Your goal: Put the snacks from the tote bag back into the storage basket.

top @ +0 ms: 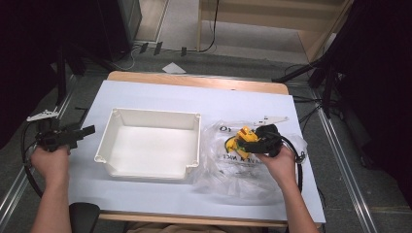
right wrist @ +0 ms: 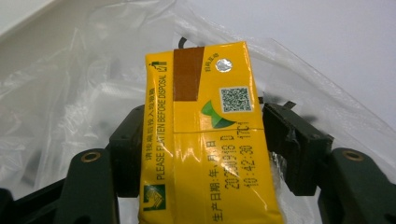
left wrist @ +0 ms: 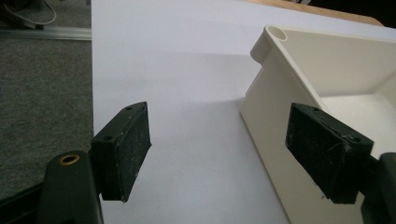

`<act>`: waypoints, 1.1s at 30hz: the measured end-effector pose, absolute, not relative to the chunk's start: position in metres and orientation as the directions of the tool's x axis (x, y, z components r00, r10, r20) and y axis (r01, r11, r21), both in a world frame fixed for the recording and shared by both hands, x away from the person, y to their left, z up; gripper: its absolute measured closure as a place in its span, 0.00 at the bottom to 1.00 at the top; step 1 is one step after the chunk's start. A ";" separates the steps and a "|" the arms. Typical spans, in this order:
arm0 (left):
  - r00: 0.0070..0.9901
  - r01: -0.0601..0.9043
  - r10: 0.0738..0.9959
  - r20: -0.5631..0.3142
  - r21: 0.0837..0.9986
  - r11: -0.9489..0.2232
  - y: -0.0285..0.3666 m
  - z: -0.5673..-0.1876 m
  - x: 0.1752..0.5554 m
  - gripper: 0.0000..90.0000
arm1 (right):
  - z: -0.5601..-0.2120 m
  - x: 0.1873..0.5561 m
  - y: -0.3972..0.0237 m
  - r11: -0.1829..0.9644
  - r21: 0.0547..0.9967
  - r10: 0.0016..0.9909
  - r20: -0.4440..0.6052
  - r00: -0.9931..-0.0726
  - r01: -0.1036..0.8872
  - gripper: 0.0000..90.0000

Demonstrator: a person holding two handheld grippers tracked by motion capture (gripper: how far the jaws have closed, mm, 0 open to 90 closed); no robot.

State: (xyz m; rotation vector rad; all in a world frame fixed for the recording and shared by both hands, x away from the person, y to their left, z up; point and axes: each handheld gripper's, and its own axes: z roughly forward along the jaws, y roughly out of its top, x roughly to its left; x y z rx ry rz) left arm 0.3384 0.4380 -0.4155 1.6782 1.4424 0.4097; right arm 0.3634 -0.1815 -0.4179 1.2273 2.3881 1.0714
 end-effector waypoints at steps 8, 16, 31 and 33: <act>0.275 0.632 0.918 -0.286 0.773 0.051 0.438 -0.416 0.340 0.26 | -0.421 0.363 -0.180 0.380 0.698 0.780 0.112 -0.616 0.608 0.45; 0.275 0.633 0.918 -0.286 0.773 0.052 0.439 -0.416 0.340 0.26 | -0.412 0.377 -0.174 0.450 0.566 0.785 0.117 -0.608 0.691 0.48; 0.254 0.638 0.922 -0.291 0.767 0.066 0.443 -0.417 0.337 0.26 | -0.392 0.405 -0.148 0.615 0.300 0.748 0.069 -0.660 0.729 0.55; 0.255 0.638 0.923 -0.287 0.767 0.063 0.443 -0.417 0.337 0.26 | -0.390 0.406 -0.144 0.647 0.267 0.734 0.033 -0.678 0.714 0.58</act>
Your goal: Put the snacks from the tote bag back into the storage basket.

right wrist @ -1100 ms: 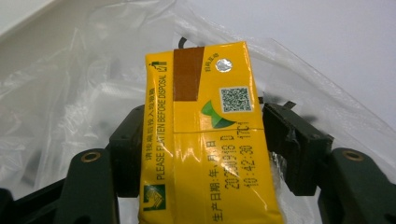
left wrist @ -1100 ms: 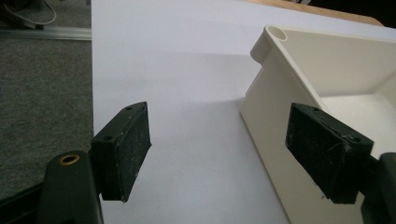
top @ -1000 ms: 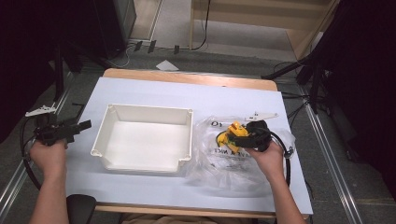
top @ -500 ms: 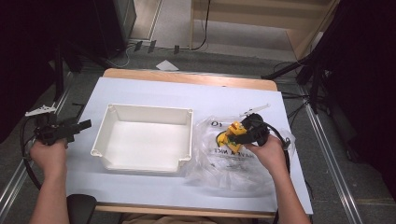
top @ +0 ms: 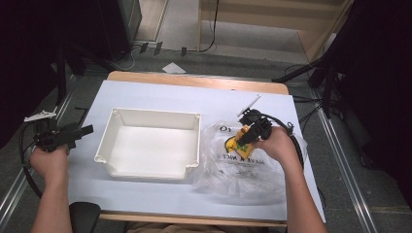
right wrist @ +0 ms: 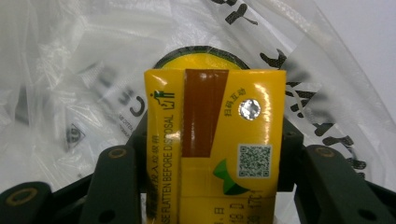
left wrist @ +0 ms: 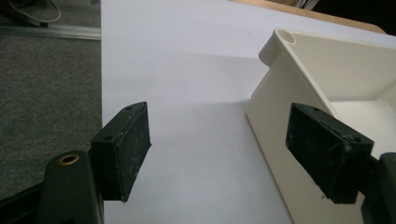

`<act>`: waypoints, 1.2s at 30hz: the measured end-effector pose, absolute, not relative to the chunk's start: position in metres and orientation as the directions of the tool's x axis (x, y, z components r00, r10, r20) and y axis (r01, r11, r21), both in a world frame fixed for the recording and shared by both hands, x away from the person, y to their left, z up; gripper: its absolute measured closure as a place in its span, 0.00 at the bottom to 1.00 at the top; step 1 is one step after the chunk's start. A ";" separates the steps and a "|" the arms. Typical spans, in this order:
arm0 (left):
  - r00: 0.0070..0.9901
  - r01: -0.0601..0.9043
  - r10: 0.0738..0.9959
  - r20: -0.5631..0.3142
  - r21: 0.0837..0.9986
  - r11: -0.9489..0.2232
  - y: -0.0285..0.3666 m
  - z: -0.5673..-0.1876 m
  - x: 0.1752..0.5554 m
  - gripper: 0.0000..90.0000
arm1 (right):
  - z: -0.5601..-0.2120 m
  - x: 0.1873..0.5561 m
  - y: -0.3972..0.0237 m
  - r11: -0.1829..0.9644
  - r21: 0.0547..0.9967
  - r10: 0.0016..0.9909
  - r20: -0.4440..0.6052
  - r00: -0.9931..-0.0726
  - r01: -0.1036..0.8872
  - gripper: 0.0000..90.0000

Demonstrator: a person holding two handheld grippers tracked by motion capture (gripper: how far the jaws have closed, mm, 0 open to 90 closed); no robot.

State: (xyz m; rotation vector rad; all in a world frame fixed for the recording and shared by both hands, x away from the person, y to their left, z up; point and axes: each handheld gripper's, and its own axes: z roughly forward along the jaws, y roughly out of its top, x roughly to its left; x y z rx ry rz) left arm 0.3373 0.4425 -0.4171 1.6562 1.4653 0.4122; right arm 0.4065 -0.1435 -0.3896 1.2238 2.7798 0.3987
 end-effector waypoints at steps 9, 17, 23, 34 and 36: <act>0.265 0.633 0.921 -0.284 0.772 0.056 0.440 -0.416 0.338 0.26 | -0.382 0.408 -0.147 0.624 0.327 0.736 0.057 -0.674 0.710 0.60; 0.268 0.639 0.922 -0.280 0.767 0.047 0.440 -0.416 0.338 0.26 | -0.358 0.400 -0.148 0.611 0.403 0.719 0.078 -0.690 0.682 0.61; 0.268 0.641 0.922 -0.280 0.766 0.046 0.440 -0.416 0.338 0.26 | -0.345 0.395 -0.148 0.604 0.437 0.718 0.065 -0.693 0.666 0.61; 0.269 0.641 0.922 -0.279 0.766 0.045 0.439 -0.417 0.339 0.26 | -0.333 0.384 -0.123 0.664 0.447 0.640 0.074 -0.765 0.599 0.61; 0.270 0.643 0.921 -0.280 0.764 0.044 0.439 -0.417 0.339 0.26 | -0.330 0.382 -0.118 0.684 0.449 0.613 0.075 -0.787 0.575 0.61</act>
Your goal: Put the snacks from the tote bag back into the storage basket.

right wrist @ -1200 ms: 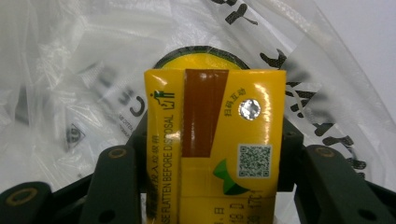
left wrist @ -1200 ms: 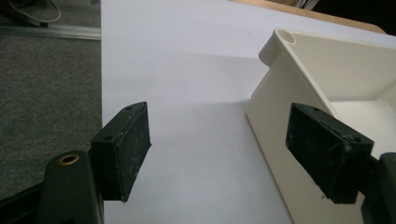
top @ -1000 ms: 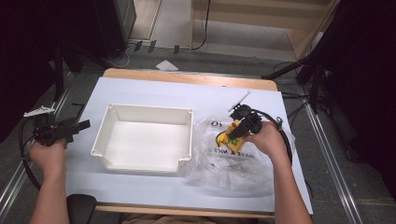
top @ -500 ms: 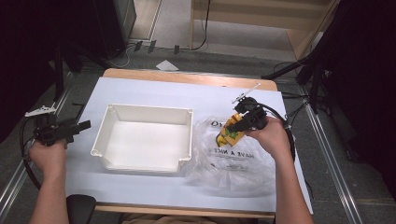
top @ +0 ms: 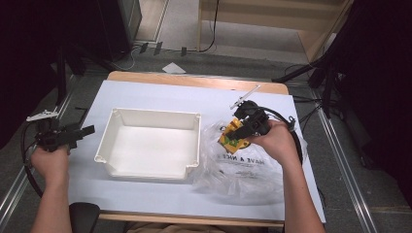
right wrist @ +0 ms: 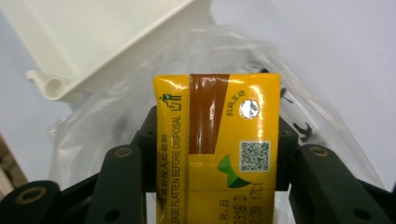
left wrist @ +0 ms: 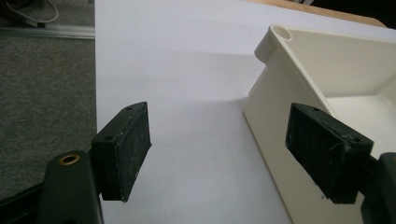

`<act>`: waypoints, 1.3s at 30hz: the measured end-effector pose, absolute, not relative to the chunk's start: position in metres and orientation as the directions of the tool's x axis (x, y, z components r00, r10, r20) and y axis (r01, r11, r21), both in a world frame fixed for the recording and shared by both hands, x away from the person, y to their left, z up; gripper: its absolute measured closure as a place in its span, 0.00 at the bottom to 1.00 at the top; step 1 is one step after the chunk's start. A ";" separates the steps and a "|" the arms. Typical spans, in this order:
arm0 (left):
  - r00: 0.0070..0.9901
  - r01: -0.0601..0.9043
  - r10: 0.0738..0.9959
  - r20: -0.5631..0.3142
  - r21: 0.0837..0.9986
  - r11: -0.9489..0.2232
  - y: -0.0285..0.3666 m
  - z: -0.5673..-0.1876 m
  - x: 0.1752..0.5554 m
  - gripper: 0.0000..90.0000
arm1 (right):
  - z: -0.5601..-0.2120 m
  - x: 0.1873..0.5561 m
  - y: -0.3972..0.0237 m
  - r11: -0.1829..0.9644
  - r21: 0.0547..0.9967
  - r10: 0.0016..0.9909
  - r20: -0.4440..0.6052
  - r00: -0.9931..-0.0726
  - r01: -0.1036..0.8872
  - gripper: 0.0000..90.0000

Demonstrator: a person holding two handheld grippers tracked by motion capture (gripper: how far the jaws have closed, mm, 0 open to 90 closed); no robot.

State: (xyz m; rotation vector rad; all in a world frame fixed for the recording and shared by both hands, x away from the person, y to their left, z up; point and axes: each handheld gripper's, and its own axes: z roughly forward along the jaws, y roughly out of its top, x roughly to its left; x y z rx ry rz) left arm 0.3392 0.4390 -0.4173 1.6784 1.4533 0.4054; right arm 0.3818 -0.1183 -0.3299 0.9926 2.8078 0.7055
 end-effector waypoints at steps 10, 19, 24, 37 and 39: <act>0.270 0.641 0.918 -0.291 0.765 0.054 0.439 -0.417 0.339 0.26 | -0.319 0.375 -0.086 0.723 0.497 0.499 0.103 -0.860 0.479 0.61; 0.270 0.642 0.916 -0.296 0.765 0.058 0.440 -0.418 0.339 0.26 | -0.307 0.378 -0.066 0.764 0.479 0.447 0.089 -0.890 0.432 0.61; 0.273 0.638 0.915 -0.297 0.768 0.059 0.439 -0.417 0.339 0.26 | -0.300 0.379 -0.059 0.758 0.503 0.427 0.099 -0.899 0.415 0.61; 0.268 0.637 0.915 -0.300 0.769 0.065 0.441 -0.418 0.339 0.26 | -0.294 0.384 -0.024 0.764 0.542 0.356 0.099 -0.929 0.350 0.61; 0.269 0.638 0.914 -0.302 0.768 0.065 0.441 -0.418 0.339 0.26 | -0.295 0.386 -0.020 0.764 0.546 0.345 0.107 -0.933 0.345 0.61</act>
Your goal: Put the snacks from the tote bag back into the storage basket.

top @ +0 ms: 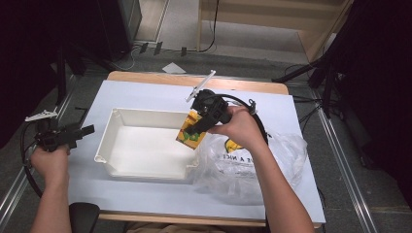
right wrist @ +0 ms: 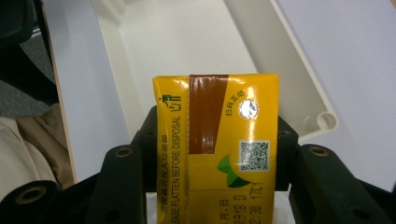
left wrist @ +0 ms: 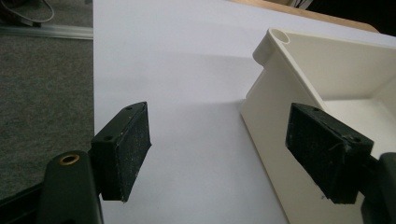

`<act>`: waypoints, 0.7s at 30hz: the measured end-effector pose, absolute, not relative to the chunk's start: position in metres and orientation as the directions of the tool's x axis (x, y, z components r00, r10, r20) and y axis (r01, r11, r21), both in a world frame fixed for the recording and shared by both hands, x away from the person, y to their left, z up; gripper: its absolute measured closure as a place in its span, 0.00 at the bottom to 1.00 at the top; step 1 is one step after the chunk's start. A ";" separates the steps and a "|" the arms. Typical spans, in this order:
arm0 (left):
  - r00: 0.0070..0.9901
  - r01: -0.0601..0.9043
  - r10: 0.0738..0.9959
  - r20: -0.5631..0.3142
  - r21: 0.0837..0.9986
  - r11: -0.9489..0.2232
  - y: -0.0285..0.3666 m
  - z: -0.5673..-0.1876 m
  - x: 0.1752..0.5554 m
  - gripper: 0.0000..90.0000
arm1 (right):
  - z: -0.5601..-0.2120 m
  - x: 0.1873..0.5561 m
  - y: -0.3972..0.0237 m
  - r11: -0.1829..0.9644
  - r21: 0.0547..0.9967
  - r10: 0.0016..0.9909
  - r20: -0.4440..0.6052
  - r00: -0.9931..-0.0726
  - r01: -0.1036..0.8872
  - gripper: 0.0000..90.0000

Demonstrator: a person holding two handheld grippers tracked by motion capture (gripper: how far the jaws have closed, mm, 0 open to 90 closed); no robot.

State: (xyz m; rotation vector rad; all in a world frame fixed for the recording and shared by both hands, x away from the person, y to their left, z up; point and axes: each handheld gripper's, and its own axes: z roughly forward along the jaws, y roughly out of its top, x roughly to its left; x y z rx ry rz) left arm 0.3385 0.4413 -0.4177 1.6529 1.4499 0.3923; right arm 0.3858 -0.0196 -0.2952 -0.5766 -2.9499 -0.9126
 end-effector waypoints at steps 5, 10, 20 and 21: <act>0.270 0.636 0.914 -0.303 0.769 0.067 0.441 -0.418 0.338 0.26 | -0.297 0.387 -0.012 0.768 0.546 0.331 0.108 -0.938 0.334 0.61; 0.270 0.637 0.914 -0.301 0.768 0.065 0.442 -0.417 0.338 0.26 | -0.301 0.389 0.000 0.776 0.547 0.308 0.107 -0.945 0.315 0.61; 0.267 0.636 0.913 -0.308 0.768 0.073 0.442 -0.418 0.338 0.26 | -0.308 0.394 0.021 0.792 0.541 0.273 0.102 -0.957 0.284 0.61; 0.267 0.636 0.914 -0.307 0.768 0.072 0.442 -0.418 0.338 0.26 | -0.309 0.394 0.022 0.796 0.539 0.266 0.097 -0.959 0.275 0.61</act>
